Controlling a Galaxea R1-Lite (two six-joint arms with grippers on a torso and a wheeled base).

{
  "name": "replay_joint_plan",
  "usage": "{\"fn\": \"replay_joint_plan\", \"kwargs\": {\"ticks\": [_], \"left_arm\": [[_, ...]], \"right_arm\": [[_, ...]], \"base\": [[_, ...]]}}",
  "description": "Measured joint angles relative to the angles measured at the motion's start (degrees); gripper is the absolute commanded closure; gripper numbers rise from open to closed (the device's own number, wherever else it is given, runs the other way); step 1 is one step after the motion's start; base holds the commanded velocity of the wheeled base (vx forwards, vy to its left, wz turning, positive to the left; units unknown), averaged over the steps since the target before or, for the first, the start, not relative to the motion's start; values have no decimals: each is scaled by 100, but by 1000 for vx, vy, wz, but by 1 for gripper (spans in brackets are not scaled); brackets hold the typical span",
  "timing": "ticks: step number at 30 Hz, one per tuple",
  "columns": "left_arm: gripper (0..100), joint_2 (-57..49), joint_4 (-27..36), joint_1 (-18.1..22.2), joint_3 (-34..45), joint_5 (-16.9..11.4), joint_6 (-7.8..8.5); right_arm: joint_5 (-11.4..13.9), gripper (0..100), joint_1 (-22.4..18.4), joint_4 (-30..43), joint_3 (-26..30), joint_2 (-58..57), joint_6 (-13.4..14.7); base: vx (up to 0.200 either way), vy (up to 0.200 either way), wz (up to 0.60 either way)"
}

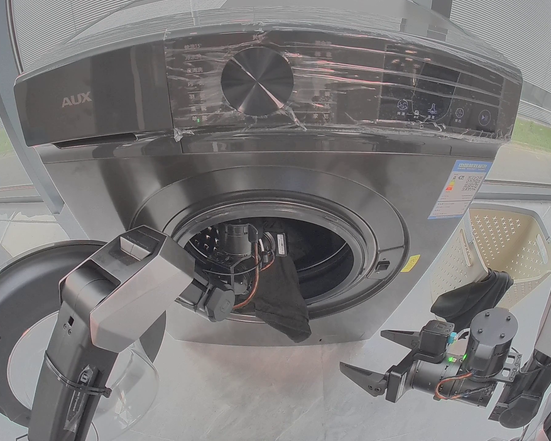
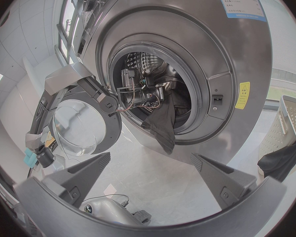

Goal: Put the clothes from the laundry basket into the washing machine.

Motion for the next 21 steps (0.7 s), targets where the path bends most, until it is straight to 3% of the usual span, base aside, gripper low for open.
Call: {"fn": "replay_joint_plan", "kwargs": {"ticks": [8,21], "left_arm": [[0,-96,82,-34,317,-27,-121],[0,-719,791,-172,1814,-508,-65]], "right_arm": [[0,0,0,0,4,10,0],[0,0,6,-2,9,13,0]], "base": [[0,0,0],[0,0,0]]}}
